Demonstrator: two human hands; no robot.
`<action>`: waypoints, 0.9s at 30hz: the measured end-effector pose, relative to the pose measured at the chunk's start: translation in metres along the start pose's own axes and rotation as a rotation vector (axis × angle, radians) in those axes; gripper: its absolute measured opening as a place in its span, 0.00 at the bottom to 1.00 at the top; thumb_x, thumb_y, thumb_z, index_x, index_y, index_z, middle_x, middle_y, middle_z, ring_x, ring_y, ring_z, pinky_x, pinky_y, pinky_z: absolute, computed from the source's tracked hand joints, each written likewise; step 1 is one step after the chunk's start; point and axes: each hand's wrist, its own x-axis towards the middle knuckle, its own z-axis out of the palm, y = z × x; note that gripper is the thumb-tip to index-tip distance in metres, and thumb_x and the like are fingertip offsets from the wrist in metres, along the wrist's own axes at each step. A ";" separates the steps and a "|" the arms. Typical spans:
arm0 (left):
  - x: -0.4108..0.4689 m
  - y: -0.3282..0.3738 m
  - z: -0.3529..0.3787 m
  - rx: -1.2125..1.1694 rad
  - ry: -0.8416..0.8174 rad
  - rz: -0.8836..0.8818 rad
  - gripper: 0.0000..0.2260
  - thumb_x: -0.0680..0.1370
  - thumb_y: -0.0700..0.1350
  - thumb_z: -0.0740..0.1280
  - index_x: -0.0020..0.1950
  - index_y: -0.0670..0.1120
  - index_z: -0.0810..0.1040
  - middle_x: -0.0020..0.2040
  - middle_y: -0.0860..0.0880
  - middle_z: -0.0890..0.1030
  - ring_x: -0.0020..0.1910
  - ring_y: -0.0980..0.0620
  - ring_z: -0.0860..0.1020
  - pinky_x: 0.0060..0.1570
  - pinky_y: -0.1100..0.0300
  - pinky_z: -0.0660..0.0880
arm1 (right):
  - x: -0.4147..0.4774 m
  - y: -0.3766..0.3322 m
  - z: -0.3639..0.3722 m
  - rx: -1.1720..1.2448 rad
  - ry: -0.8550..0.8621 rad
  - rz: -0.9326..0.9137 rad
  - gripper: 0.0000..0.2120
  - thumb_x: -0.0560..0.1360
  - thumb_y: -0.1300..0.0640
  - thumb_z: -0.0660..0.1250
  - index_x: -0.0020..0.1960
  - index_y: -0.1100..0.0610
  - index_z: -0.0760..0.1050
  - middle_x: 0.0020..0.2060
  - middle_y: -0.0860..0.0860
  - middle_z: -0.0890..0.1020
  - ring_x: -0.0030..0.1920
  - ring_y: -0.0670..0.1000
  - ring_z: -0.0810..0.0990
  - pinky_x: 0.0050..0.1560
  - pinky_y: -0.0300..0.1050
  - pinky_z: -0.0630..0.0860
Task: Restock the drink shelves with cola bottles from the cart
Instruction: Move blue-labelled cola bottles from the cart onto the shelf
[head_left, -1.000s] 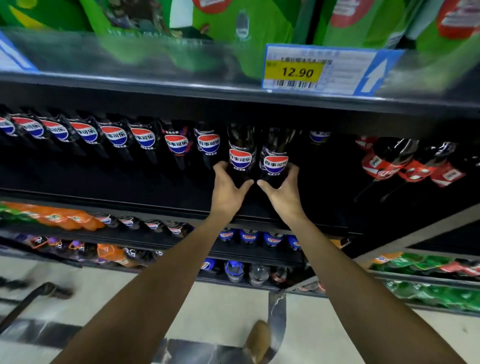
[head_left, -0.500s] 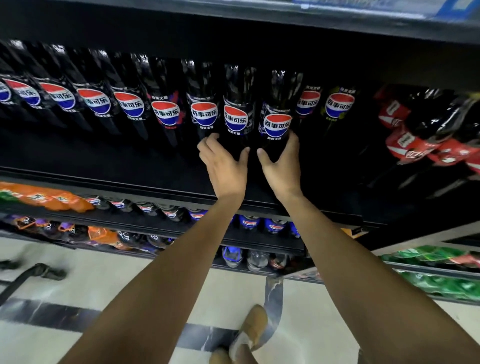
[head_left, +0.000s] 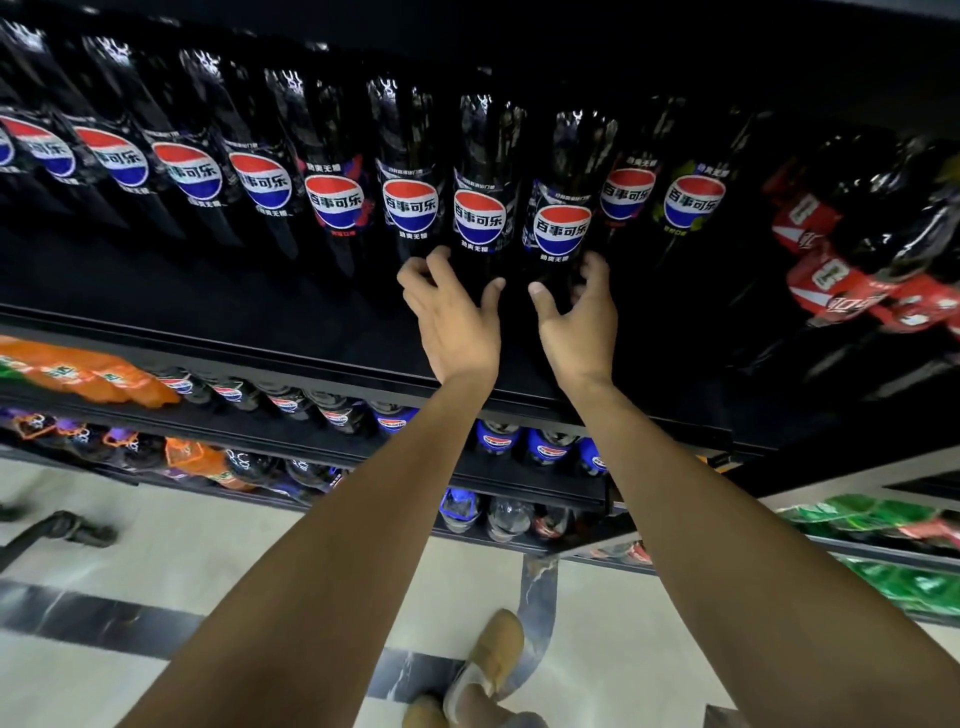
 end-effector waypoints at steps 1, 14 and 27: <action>0.000 0.000 0.000 -0.003 0.000 0.000 0.25 0.76 0.48 0.71 0.67 0.39 0.67 0.65 0.40 0.64 0.61 0.45 0.67 0.43 0.57 0.76 | 0.000 0.000 0.000 -0.002 0.003 -0.004 0.33 0.75 0.52 0.70 0.75 0.56 0.60 0.71 0.52 0.70 0.69 0.52 0.69 0.69 0.51 0.69; -0.001 0.001 0.000 0.017 -0.002 -0.005 0.25 0.76 0.49 0.71 0.67 0.40 0.67 0.65 0.41 0.65 0.60 0.45 0.68 0.45 0.54 0.77 | -0.001 0.000 -0.002 0.008 -0.015 -0.024 0.33 0.76 0.51 0.69 0.76 0.57 0.59 0.71 0.53 0.70 0.70 0.52 0.69 0.69 0.46 0.68; 0.000 0.001 -0.001 0.008 -0.012 -0.050 0.25 0.74 0.51 0.72 0.63 0.39 0.69 0.65 0.42 0.66 0.59 0.45 0.70 0.48 0.55 0.75 | -0.004 -0.003 -0.001 0.005 -0.013 0.017 0.34 0.76 0.50 0.69 0.76 0.57 0.58 0.72 0.53 0.69 0.70 0.52 0.69 0.69 0.46 0.68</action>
